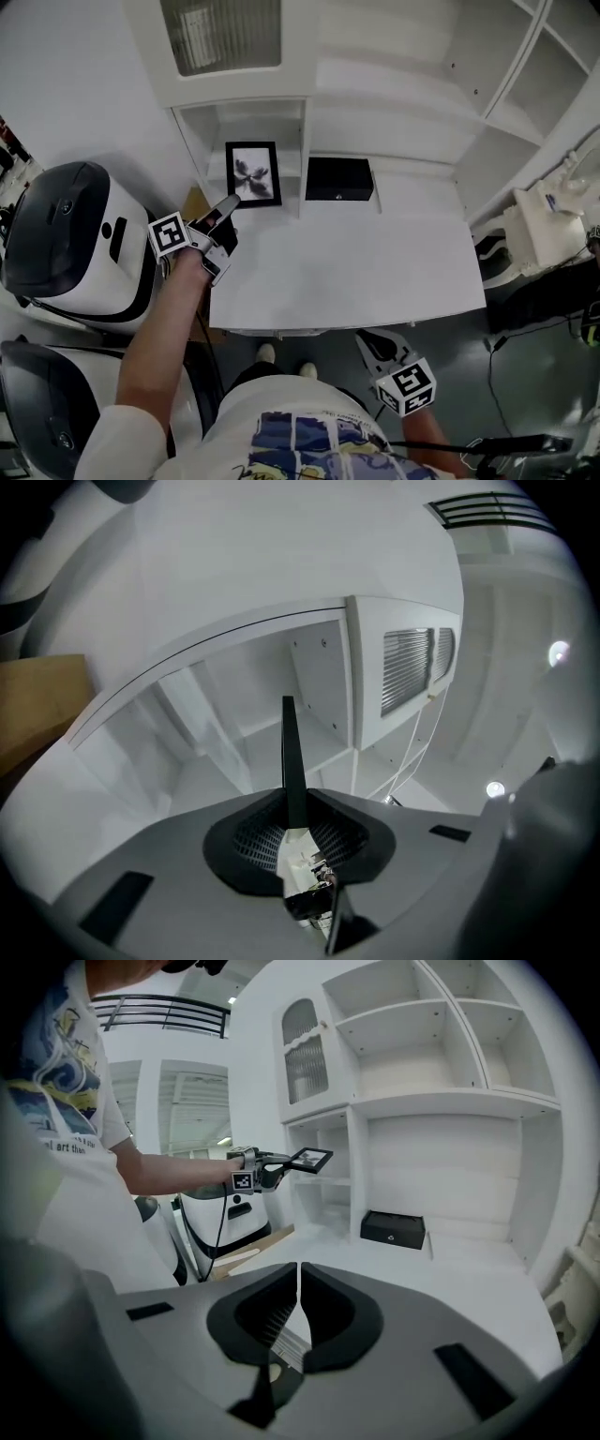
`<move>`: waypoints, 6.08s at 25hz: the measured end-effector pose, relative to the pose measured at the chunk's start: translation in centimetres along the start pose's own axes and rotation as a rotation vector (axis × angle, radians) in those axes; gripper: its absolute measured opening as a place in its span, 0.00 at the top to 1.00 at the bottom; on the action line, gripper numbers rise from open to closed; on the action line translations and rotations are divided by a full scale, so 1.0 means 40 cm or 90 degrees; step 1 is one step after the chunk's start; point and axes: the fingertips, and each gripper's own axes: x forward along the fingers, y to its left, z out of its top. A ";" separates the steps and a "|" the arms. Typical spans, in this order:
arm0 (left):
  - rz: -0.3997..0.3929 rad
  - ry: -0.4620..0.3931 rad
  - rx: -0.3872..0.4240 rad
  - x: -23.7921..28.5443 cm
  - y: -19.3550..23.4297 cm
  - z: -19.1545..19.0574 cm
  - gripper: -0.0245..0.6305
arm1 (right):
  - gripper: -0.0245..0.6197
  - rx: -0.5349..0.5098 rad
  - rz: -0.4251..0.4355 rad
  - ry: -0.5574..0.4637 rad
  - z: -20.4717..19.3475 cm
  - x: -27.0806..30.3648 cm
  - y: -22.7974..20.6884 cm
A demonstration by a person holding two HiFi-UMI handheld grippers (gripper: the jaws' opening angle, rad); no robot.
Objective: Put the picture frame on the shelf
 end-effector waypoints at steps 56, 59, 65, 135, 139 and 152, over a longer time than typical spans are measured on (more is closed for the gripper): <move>0.245 0.203 0.351 0.345 0.196 0.113 0.74 | 0.91 0.083 -0.103 0.007 0.111 0.144 -0.013; 0.266 0.187 0.352 0.341 0.208 0.119 0.72 | 0.91 0.085 -0.103 0.007 0.106 0.135 -0.015; 0.287 0.177 0.381 0.334 0.223 0.118 0.71 | 0.91 0.091 -0.104 0.006 0.096 0.118 -0.018; 0.104 0.327 0.517 -0.357 -0.188 -0.561 0.94 | 0.92 -0.070 0.123 0.007 0.024 0.112 0.151; 0.107 0.354 0.573 -0.458 -0.208 -0.597 0.94 | 0.92 -0.077 0.125 0.009 0.018 0.111 0.248; 0.065 0.363 0.562 -0.757 -0.286 -0.664 0.94 | 0.92 -0.094 0.112 0.011 -0.003 0.068 0.554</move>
